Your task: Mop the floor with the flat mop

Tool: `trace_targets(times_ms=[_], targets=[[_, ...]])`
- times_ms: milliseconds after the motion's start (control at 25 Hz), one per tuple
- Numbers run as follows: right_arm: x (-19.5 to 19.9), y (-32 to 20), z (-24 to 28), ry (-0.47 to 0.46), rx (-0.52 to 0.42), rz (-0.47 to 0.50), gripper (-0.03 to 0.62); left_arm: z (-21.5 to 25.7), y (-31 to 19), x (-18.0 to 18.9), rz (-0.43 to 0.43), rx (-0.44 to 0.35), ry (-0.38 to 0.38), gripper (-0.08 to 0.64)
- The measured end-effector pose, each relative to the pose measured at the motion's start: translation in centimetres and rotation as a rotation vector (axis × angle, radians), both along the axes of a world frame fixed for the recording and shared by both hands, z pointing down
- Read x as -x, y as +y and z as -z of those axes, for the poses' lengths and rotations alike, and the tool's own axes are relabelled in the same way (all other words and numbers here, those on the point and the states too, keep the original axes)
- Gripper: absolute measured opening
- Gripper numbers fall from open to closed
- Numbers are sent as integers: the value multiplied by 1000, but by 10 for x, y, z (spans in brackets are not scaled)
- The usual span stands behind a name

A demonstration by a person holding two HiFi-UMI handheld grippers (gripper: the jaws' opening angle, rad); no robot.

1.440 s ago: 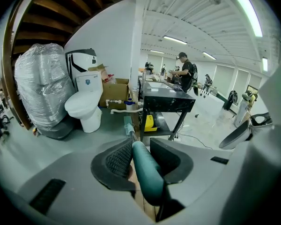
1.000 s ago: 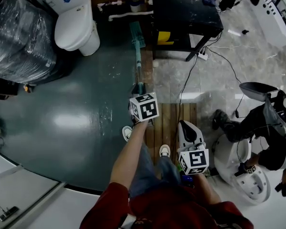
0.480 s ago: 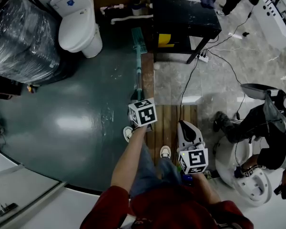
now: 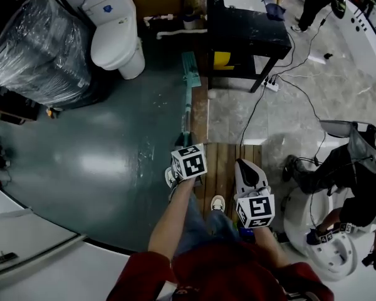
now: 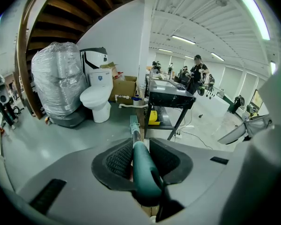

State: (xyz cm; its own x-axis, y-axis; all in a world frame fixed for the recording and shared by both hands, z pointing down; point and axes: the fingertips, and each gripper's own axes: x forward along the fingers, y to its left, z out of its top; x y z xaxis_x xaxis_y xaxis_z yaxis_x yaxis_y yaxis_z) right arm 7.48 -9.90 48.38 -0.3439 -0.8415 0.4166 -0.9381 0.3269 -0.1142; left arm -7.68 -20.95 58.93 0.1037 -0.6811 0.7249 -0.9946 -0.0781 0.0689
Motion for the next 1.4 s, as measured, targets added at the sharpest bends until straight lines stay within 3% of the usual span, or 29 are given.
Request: trace_targets(times_ms=[360, 840, 1400], targets=[[-30, 41, 28, -12, -48, -27, 18, 29, 85, -8, -6, -12, -22, 124], [-68, 98, 56, -20, -83, -52, 18, 54, 223, -25, -10, 34, -16, 124], [-56, 126, 76, -11, -140, -4, 18, 82, 281, -2, 26, -17, 1, 124]])
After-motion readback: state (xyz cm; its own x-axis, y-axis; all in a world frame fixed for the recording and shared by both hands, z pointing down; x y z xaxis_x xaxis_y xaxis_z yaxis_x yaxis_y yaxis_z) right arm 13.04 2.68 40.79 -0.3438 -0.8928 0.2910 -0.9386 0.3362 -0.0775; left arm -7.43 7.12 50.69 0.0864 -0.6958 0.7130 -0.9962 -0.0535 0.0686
